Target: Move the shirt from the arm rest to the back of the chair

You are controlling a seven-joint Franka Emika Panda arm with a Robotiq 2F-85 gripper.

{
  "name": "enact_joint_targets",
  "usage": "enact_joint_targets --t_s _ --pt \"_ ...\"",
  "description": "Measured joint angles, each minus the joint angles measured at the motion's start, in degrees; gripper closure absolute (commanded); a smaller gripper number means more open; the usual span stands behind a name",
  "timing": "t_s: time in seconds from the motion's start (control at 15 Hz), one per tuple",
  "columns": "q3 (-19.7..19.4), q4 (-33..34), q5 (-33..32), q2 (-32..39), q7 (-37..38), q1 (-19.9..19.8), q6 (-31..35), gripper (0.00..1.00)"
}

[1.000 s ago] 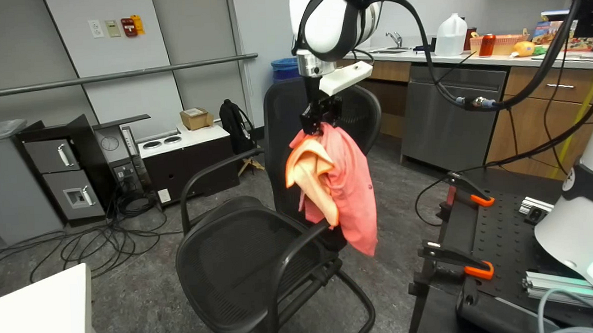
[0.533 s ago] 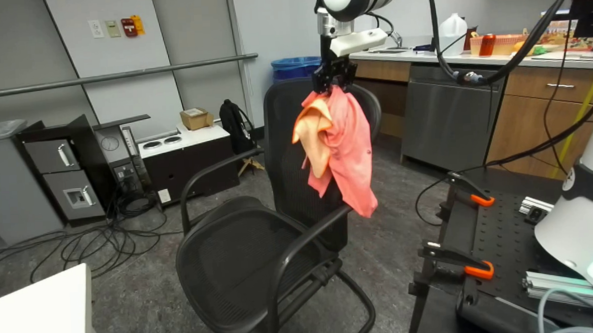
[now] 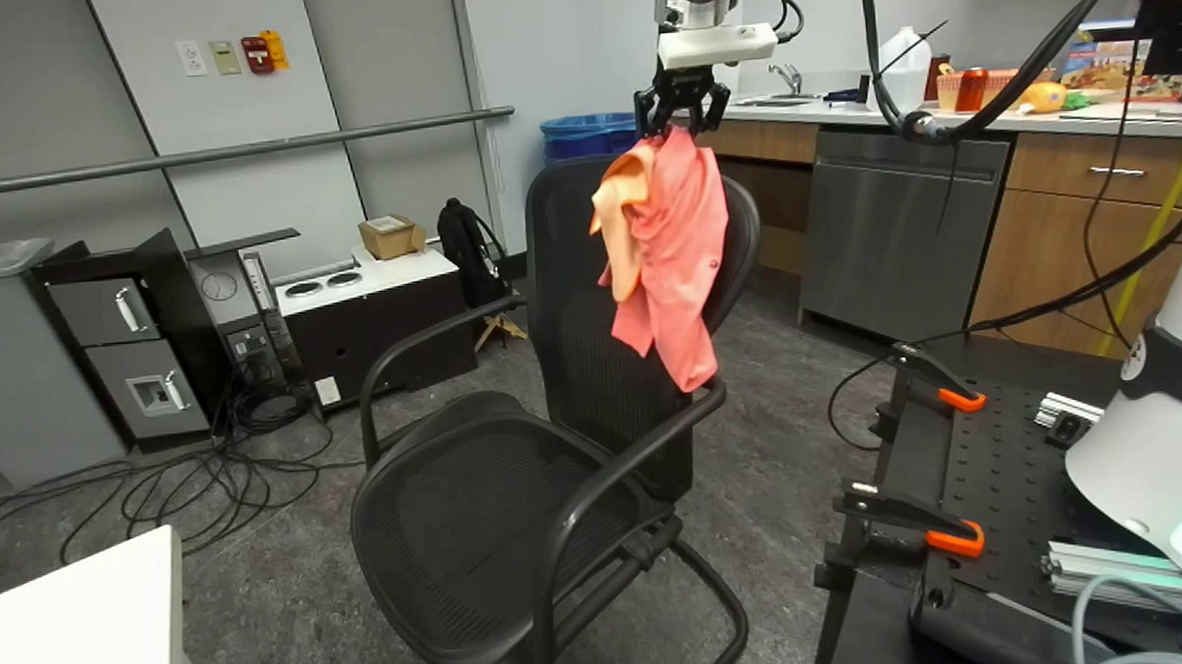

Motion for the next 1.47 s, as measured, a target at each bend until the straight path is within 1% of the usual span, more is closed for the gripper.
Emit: enact_joint_targets --t_s 0.47,0.67,0.93,1.0,1.07,1.13,1.47 --pt "-1.6 3.8 -0.6 -0.3 10.5 -2.2 0.0 0.95" --pt "-2.7 4.9 -3.0 -0.6 16.0 -2.7 0.0 0.95" --pt "-3.5 5.2 -9.0 -0.6 24.3 -3.4 -0.2 0.95" --pt "-3.5 5.2 -10.1 -0.5 25.7 -3.4 -0.7 0.55" --pt "-3.5 5.2 -10.6 -0.4 26.5 -3.4 -1.3 0.53" --pt "-3.5 5.2 -10.6 -0.1 26.5 -3.5 -1.8 0.48" --pt "-3.6 5.3 -10.6 1.9 25.8 -4.6 -3.0 0.08"
